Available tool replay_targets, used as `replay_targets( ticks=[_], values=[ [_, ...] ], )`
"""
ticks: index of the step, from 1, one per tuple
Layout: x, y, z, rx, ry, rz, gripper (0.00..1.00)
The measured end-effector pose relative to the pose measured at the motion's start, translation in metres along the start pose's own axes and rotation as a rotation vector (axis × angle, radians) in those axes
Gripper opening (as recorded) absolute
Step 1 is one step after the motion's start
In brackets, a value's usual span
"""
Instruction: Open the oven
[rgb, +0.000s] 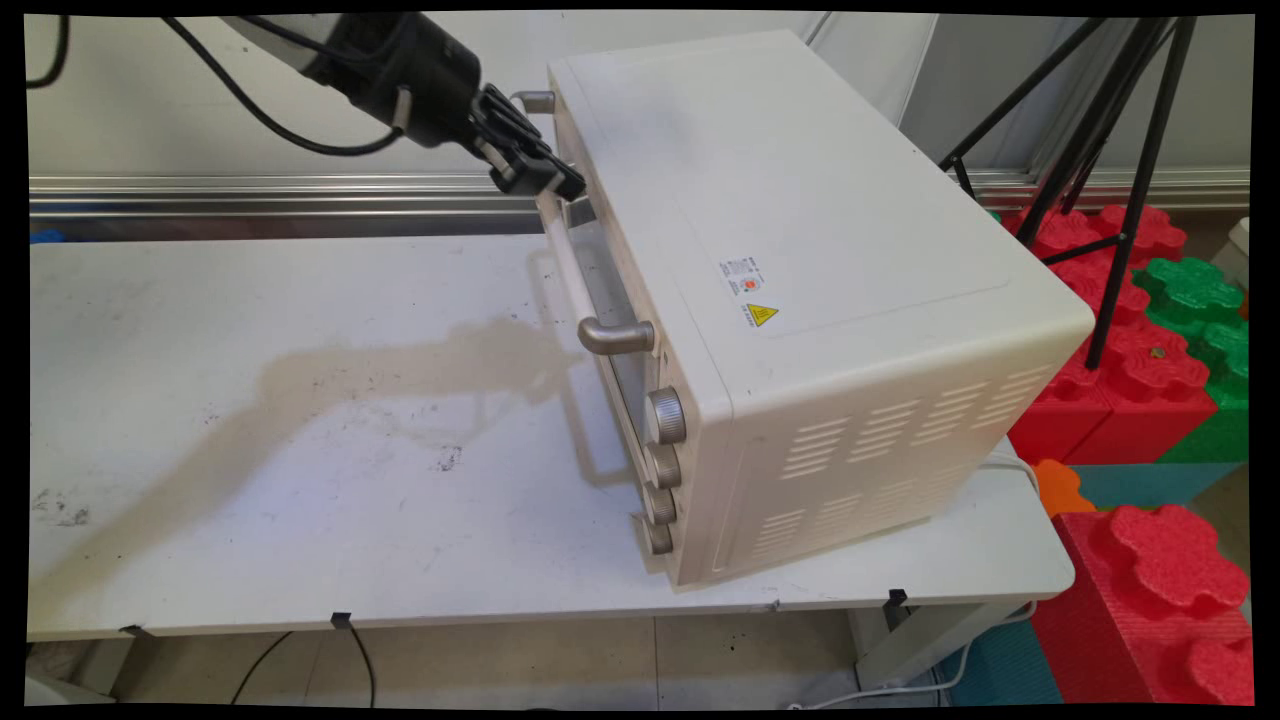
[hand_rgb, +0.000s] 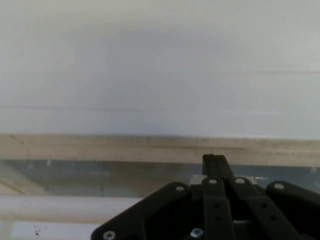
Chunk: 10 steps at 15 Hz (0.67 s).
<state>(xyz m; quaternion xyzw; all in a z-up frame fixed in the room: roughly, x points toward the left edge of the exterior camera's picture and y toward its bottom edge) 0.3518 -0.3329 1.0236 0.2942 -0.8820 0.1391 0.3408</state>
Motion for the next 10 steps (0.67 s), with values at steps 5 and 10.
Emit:
replay_targets(
  ticks=[5, 10],
  values=[
    [-0.003, 0.0, 0.016, -0.008, -0.01, -0.011, 0.0],
    [-0.009, 0.001, 0.023, -0.009, -0.023, -0.028, 0.0]
  ],
)
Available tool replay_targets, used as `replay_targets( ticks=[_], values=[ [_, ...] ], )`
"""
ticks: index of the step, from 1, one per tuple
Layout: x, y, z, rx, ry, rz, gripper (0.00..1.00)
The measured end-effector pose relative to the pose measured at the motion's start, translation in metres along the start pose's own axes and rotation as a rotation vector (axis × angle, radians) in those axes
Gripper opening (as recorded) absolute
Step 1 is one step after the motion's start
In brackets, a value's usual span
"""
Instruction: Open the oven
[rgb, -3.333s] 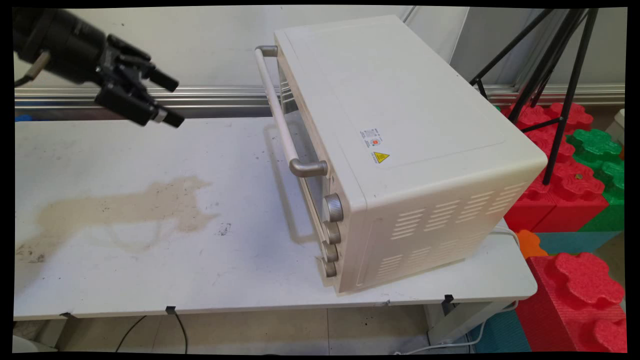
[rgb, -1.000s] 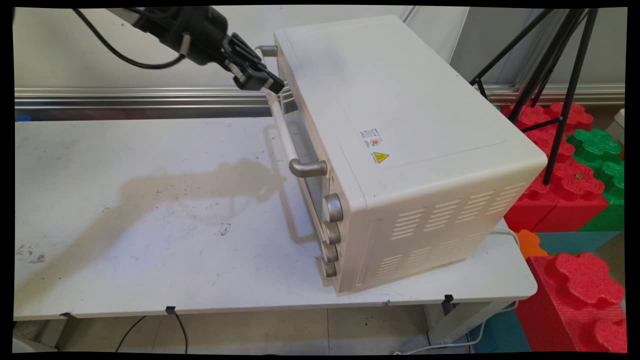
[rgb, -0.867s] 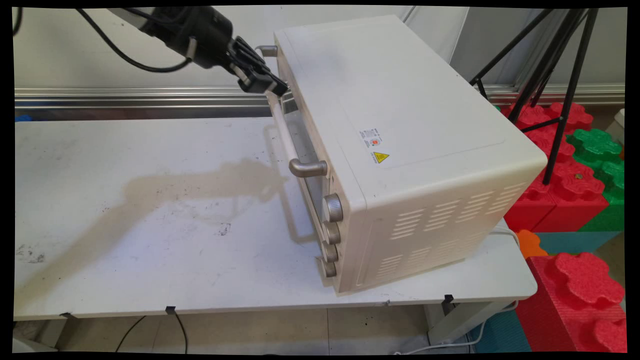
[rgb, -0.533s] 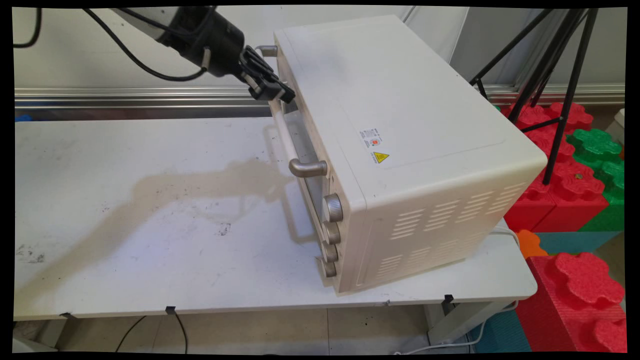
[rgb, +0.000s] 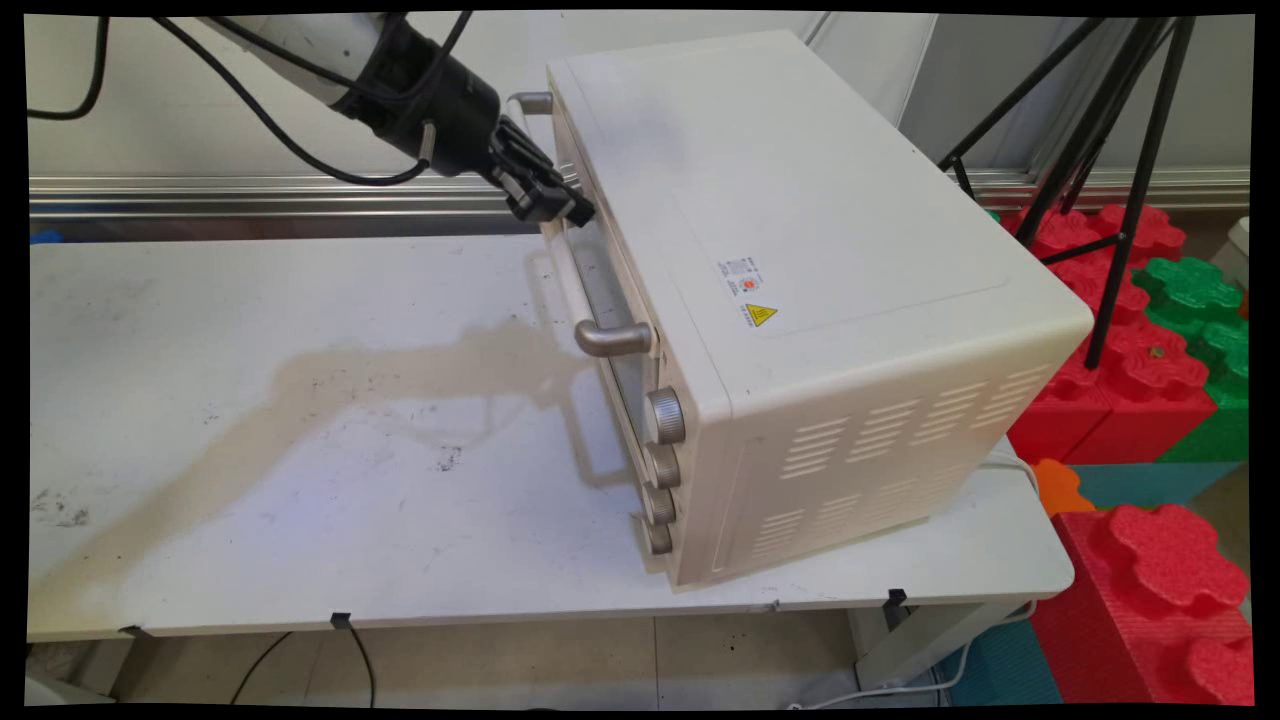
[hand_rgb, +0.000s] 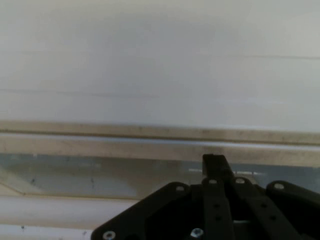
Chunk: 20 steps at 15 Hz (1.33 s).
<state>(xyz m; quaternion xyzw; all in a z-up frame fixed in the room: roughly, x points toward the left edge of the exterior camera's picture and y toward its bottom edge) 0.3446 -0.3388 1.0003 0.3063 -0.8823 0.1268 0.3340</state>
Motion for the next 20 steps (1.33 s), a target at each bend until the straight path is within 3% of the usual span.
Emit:
replay_targets(
  ticks=[6, 20],
  values=[
    [-0.022, 0.003, -0.01, 0.004, -0.043, -0.025, 0.0],
    [-0.105, 0.005, -0.022, 0.013, -0.18, -0.009, 0.0]
  ],
)
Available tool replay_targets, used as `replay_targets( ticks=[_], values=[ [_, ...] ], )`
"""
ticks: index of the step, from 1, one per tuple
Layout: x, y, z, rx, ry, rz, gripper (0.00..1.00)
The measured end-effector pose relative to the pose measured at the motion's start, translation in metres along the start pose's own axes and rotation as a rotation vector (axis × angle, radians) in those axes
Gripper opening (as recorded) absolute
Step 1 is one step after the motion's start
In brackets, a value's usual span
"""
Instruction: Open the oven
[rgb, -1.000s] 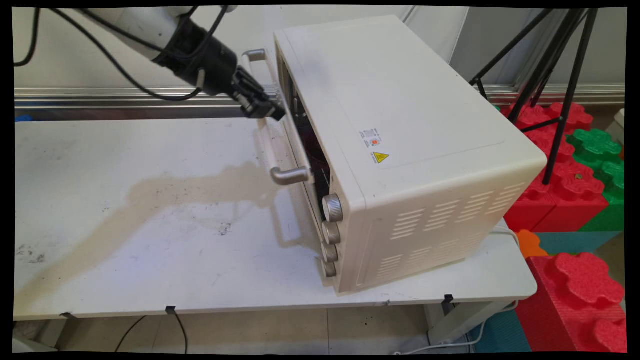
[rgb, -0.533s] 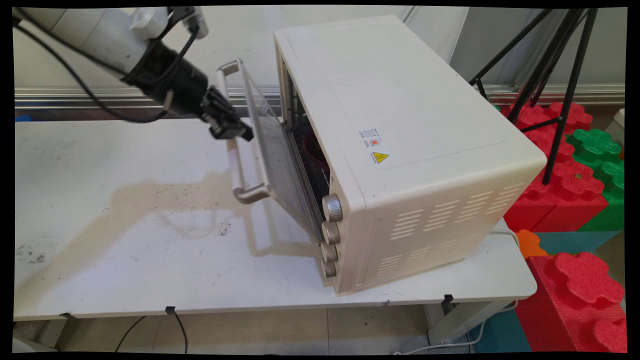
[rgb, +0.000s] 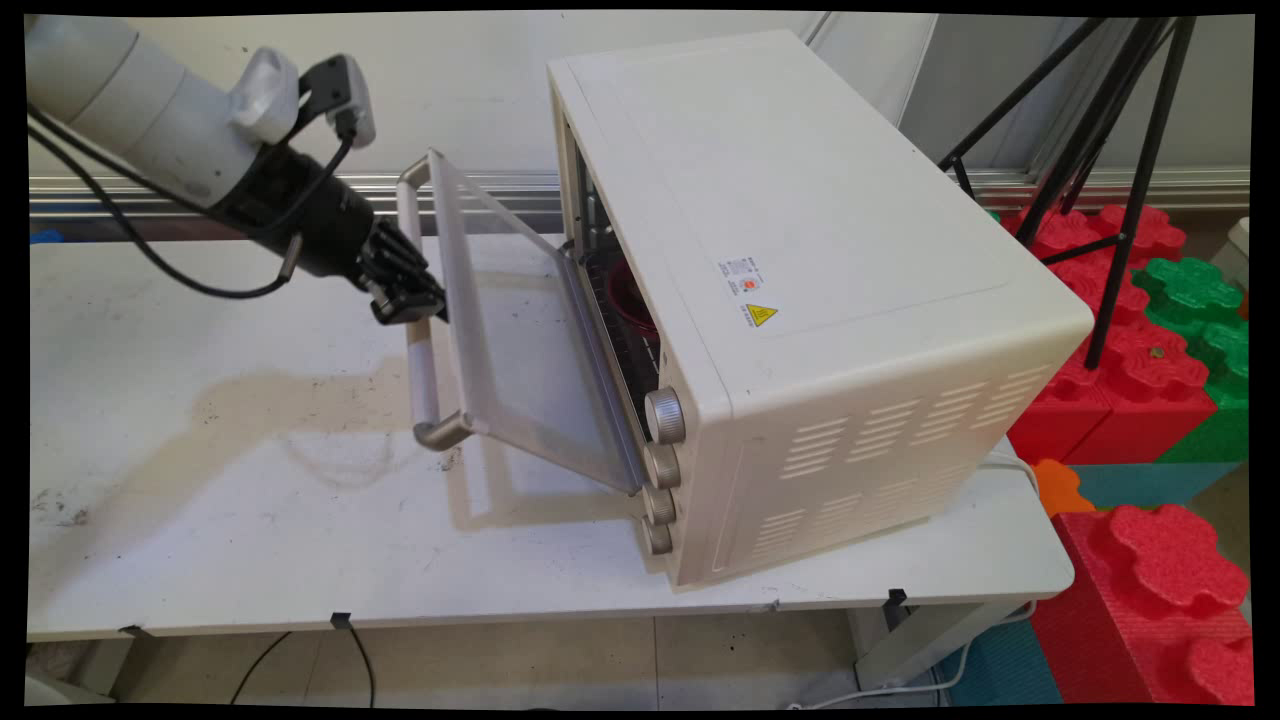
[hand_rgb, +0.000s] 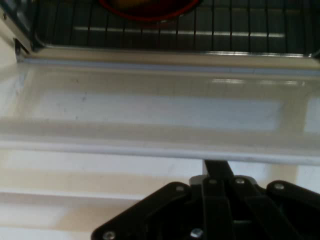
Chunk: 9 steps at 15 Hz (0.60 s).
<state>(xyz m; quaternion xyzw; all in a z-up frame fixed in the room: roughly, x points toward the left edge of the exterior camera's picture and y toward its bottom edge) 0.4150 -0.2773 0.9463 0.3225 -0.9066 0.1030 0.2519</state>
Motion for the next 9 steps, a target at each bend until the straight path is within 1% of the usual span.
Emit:
replay_targets(
  ticks=[4, 9],
  values=[
    [-0.016, -0.003, 0.007, 0.005, -0.017, 0.006, 0.0],
    [-0.038, -0.006, 0.019, 0.0, -0.037, 0.029, 0.0]
  ],
)
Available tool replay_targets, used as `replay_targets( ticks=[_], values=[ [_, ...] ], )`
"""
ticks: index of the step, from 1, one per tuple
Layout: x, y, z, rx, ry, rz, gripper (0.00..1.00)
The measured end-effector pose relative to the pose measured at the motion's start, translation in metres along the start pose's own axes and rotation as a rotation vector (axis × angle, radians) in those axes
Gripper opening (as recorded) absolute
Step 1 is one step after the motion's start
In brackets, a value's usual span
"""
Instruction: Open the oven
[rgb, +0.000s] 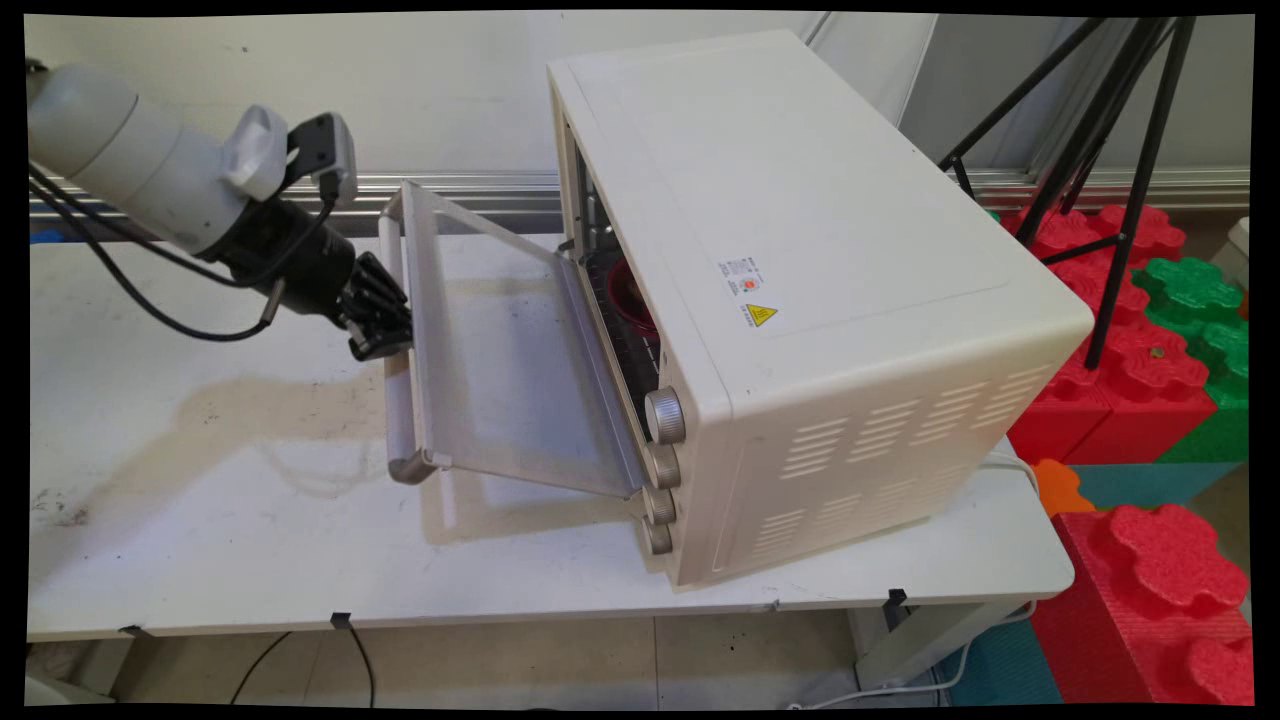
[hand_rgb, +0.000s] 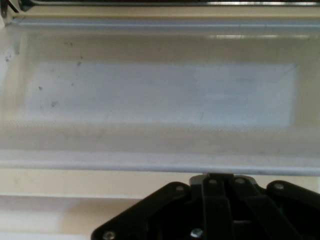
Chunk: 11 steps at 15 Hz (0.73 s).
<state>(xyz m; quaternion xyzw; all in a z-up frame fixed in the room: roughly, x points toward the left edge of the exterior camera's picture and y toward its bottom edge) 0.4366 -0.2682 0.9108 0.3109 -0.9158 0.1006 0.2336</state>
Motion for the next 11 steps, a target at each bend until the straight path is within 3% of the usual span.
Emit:
replay_targets(
  ticks=[11],
  values=[
    [-0.042, -0.009, 0.008, -0.003, -0.052, 0.005, 0.0]
  ],
)
